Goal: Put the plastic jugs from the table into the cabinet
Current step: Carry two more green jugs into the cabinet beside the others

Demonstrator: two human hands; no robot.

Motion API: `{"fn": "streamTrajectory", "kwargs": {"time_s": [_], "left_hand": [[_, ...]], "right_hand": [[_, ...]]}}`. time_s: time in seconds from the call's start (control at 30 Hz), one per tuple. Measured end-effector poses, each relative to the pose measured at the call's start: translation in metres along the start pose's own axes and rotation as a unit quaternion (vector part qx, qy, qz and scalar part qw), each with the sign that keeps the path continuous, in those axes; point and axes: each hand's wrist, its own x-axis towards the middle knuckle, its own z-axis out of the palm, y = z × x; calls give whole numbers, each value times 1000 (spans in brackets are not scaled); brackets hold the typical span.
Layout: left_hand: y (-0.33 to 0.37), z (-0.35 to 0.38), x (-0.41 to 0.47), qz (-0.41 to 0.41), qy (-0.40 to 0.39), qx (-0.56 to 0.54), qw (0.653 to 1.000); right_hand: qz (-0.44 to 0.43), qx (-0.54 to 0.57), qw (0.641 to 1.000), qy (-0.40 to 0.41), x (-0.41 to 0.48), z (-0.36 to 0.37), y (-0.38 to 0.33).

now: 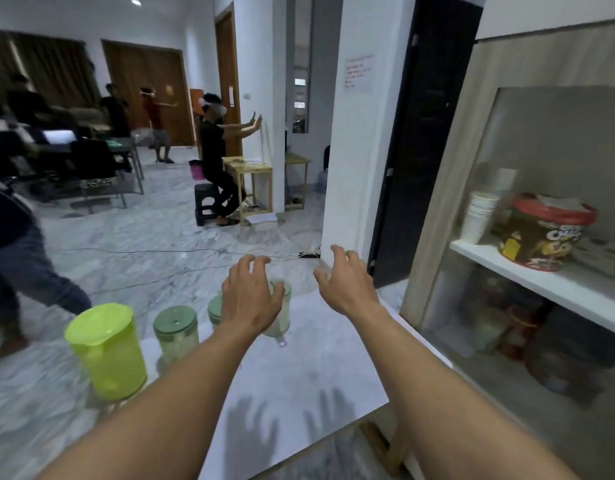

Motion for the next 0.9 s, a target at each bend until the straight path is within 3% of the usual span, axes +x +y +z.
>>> {"fn": "streamTrajectory", "kwargs": {"time_s": [0.47,0.63,0.77,0.9], "left_hand": [[-110,149,40,-270,26,-31,962],[-130,200,38,-421,36,-69,904],[-149,226,34,-528,52,-133,837],[-166,237,36,-512,31,-177,840]], "right_hand": [[-13,70,988,-136,106,215,41],[10,74,984,-160,115,271,56],[88,136,979,-127,117,304,60],[199,233,943,-130,126,325,57]]}}
